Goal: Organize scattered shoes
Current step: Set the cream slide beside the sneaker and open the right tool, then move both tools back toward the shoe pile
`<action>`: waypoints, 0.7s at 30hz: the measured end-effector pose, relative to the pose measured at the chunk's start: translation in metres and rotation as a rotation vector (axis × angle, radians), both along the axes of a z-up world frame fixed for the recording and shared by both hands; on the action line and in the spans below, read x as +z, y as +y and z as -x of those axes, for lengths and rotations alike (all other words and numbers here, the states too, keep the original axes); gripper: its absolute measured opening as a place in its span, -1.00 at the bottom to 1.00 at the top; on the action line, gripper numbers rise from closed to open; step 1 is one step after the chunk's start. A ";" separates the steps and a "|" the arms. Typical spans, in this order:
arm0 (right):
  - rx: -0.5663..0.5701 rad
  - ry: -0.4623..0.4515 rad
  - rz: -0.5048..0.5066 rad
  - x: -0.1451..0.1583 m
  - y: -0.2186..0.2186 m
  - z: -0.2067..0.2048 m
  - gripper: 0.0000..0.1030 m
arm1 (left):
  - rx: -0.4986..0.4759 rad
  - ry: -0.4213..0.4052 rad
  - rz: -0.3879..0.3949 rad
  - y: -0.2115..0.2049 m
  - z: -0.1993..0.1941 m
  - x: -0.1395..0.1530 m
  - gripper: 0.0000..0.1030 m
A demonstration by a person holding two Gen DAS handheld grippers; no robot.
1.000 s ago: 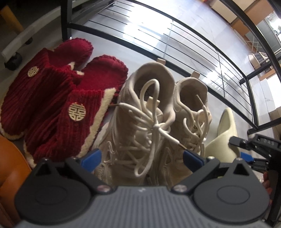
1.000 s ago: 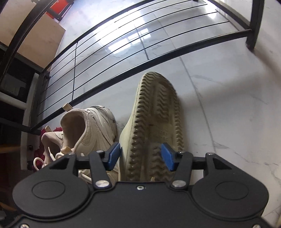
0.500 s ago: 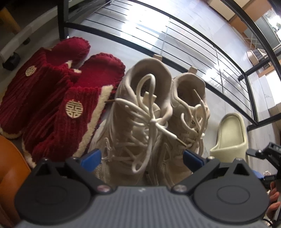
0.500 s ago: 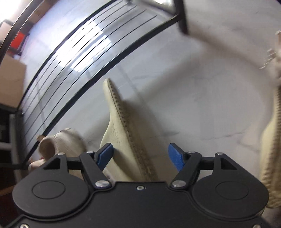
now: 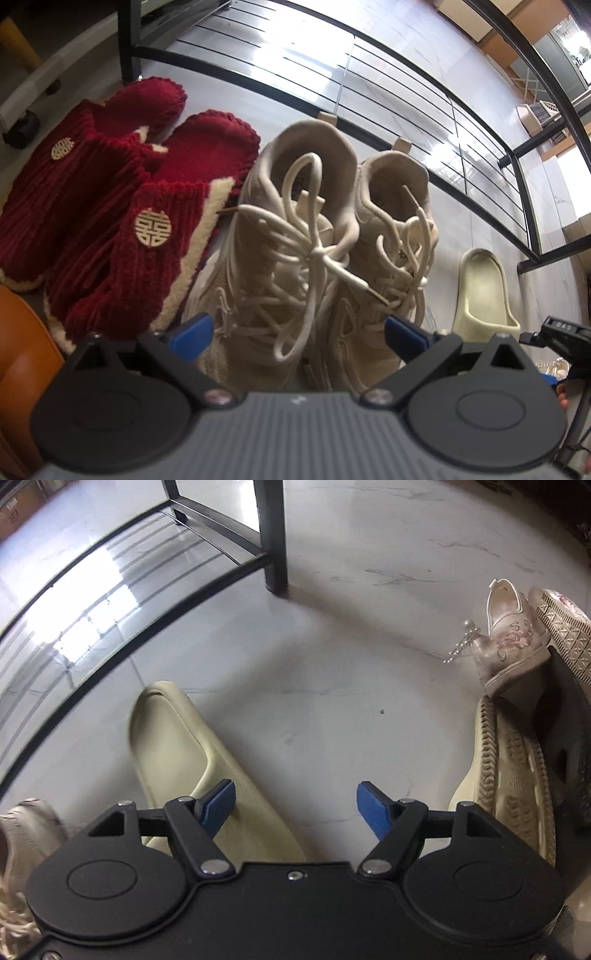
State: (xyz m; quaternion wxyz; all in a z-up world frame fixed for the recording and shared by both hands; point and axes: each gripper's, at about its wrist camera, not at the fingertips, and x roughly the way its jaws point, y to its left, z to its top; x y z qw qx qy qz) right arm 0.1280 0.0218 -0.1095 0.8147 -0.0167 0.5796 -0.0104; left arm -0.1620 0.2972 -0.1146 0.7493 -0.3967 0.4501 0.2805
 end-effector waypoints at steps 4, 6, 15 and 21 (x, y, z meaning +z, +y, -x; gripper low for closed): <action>-0.034 0.019 0.004 -0.008 -0.005 -0.006 0.43 | 0.002 -0.001 -0.001 0.001 0.001 0.001 0.93; -0.047 0.009 -0.056 -0.002 -0.008 -0.005 0.44 | 0.004 -0.003 -0.001 0.001 0.002 0.002 0.93; 0.237 0.022 -0.088 0.005 0.037 0.014 0.75 | -0.010 0.002 -0.001 -0.001 0.001 0.001 0.93; 0.343 0.099 0.015 -0.016 0.056 0.021 0.81 | 0.001 0.002 -0.002 0.002 0.002 0.001 0.93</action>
